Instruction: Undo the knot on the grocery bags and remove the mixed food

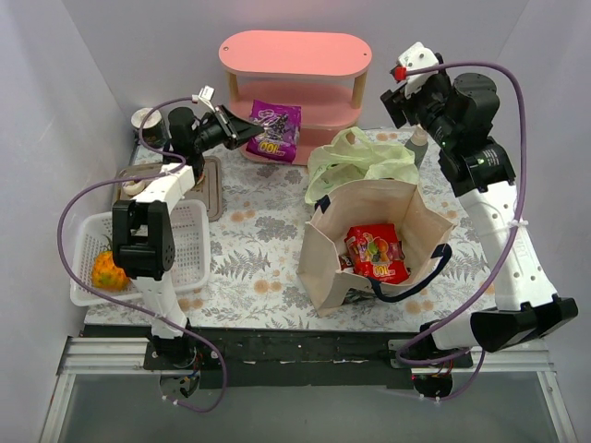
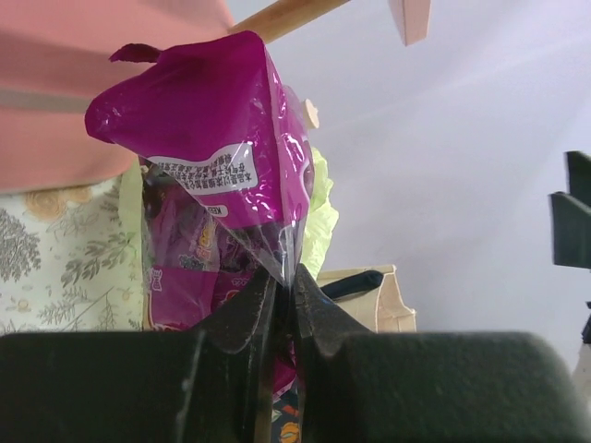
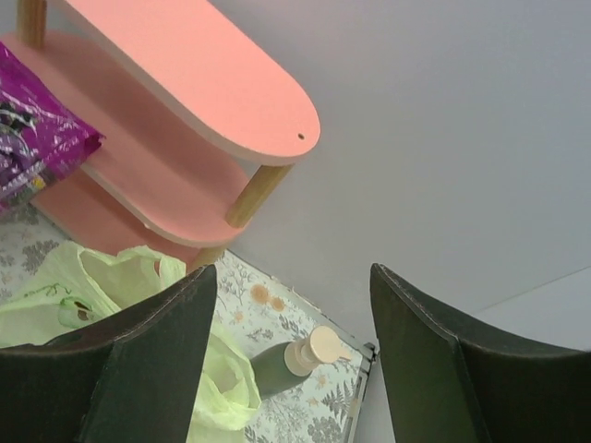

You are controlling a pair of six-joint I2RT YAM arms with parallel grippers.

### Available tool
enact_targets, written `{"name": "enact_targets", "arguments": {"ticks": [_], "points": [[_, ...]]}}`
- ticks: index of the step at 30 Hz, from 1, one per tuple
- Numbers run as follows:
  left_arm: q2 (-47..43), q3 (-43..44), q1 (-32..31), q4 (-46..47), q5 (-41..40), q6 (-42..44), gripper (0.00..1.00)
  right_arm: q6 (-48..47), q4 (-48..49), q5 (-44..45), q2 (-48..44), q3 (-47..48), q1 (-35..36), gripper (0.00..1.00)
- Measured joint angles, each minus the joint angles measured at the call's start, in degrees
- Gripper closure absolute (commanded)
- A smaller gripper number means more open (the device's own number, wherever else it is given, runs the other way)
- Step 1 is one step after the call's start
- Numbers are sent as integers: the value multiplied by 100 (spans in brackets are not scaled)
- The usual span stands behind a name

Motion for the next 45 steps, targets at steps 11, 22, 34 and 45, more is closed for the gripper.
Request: {"name": "enact_targets", "arguments": {"ticks": [11,22,34,45], "points": [[1471,1482,142,1222,39,-774,100,-459,-319,260,136,-216,-7,26],[2850,3620,144,811,-271,-444,100,-573,-457,302,57,-645,-11,26],[3053,3823,221,699,-817,481,34,-581,-573,299,55,-647,-11,26],[2472,2634,476,708,-713,798,14,-579,-562,162,-367,-1045,-11,23]]}}
